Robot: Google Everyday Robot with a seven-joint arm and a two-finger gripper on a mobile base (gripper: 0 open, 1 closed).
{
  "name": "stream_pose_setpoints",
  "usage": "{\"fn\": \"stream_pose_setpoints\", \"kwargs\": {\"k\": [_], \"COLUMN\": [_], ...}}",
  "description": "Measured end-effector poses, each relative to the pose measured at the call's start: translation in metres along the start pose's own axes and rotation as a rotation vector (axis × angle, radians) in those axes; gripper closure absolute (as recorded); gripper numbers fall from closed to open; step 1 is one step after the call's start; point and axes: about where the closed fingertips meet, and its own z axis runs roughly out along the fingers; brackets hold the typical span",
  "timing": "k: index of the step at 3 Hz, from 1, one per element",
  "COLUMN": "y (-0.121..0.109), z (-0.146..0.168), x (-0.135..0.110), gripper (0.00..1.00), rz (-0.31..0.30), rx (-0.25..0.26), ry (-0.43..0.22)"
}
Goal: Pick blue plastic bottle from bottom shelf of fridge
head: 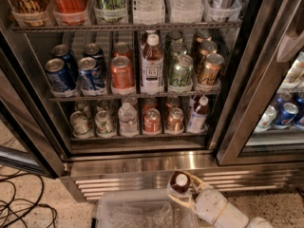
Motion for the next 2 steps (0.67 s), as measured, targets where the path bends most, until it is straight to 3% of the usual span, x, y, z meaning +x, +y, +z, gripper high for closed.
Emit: {"fn": "stream_pose_setpoints", "kwargs": {"k": [2], "y": [0.0036], "z": [-0.0002], "x": [0.0048], "gripper": [1.0], "rz": [-0.033], "rx": [0.0], "ry": [0.005]}}
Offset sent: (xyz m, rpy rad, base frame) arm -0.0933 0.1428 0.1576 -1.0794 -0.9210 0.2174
